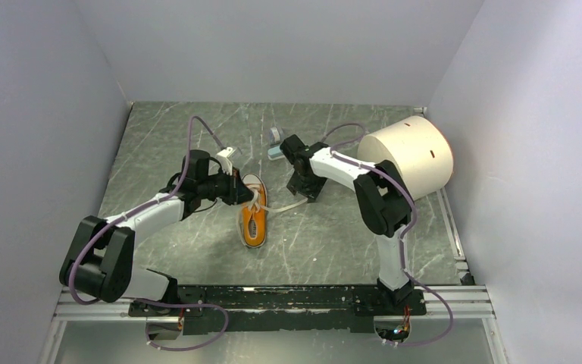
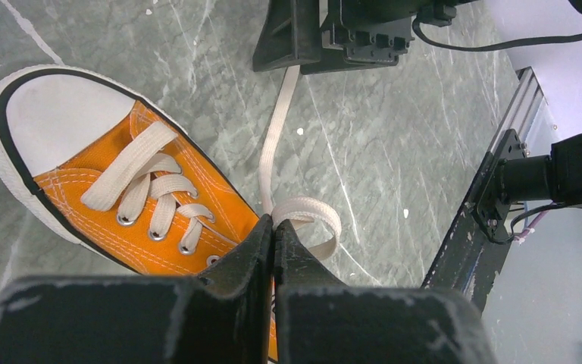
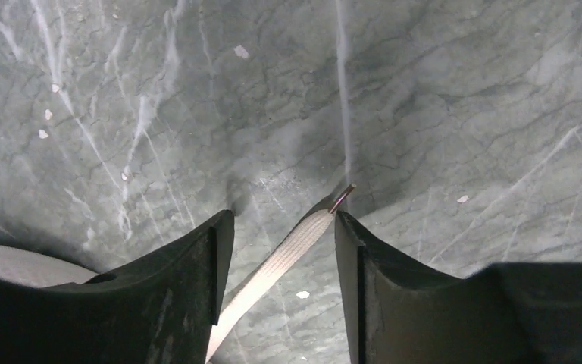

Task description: Tie the shoes

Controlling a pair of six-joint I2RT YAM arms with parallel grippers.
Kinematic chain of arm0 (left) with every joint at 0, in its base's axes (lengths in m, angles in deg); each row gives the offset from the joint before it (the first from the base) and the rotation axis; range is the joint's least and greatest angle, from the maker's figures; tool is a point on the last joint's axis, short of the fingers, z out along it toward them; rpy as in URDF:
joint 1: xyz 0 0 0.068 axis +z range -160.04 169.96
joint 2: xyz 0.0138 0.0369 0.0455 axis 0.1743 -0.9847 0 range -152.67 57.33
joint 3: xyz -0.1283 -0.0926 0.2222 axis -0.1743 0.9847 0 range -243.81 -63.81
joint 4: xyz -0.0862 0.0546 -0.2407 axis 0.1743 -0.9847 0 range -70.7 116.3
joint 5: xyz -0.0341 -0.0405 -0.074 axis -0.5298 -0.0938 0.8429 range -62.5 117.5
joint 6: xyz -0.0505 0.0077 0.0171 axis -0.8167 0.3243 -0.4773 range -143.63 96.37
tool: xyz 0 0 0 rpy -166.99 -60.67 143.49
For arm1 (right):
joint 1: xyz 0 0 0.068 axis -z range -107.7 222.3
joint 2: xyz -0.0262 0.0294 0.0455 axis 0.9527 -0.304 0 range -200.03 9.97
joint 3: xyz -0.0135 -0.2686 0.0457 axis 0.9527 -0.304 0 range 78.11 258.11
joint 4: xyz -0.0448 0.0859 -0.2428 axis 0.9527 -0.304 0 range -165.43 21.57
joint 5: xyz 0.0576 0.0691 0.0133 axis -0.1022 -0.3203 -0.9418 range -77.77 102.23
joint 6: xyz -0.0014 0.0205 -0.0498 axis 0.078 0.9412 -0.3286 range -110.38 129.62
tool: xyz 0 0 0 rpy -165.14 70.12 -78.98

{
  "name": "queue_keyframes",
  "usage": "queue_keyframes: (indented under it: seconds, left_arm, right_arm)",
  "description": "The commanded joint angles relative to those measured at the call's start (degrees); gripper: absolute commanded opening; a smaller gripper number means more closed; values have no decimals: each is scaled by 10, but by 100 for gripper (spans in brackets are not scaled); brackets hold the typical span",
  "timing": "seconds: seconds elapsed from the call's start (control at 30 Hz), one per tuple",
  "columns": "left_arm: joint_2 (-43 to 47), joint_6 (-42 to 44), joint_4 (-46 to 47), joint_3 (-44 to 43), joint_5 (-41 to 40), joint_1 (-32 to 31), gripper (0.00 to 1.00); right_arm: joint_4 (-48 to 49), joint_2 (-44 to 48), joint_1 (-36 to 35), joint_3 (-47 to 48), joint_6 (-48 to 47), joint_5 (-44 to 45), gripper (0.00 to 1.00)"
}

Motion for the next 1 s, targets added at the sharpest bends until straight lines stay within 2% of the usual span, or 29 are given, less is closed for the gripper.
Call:
queue_keyframes:
  seconds: [0.0, 0.03, 0.1, 0.13, 0.17, 0.2, 0.3, 0.37, 0.43, 0.5, 0.57, 0.7, 0.83, 0.97]
  left_arm:
    - [11, 0, 11, 2, 3, -3, 5]
    - [11, 0, 11, 2, 2, -3, 5]
    - [11, -3, 6, 1, -3, -3, 5]
    - [11, -5, 2, 0, -8, -2, 5]
    - [11, -7, -1, 0, -14, -1, 5]
    - [11, -8, -2, 0, -16, -1, 5]
    - [7, -8, -17, -6, -27, 2, 5]
    - [1, -6, -28, -11, -34, 5, 5]
    - [-3, -6, -30, -10, -32, 12, 5]
    - [-4, -12, -23, -5, -24, 18, 5]
    - [-4, -22, -25, -1, -21, 28, 5]
    - [1, -42, -29, 12, -19, 55, 5]
    - [20, -56, -19, 32, -23, 60, 5]
    - [32, -48, -36, 36, -31, 61, 5]
  right_arm:
    - [-51, -23, -9, 10, 61, 55, 51]
    - [-49, -23, -9, 2, 69, 51, 48]
    - [-25, -20, -10, -14, 74, 42, 36]
    - [-12, -18, -9, -22, 74, 41, 25]
    - [3, -15, -9, -27, 69, 41, 6]
    - [19, -10, -9, -31, 59, 42, 0]
    - [63, 5, -9, -12, 6, 32, 0]
    - [131, 33, -13, -13, -86, 14, 0]
    - [256, 85, -15, -72, -151, -60, 0]
    - [419, 135, -14, -144, -173, -134, 0]
    - [509, 141, -20, -150, -194, -194, 0]
    - [566, 81, -48, -71, -207, -241, 0]
    - [621, 15, -74, -12, -165, -239, 0]
    - [610, -63, -98, 70, -96, -234, 0]
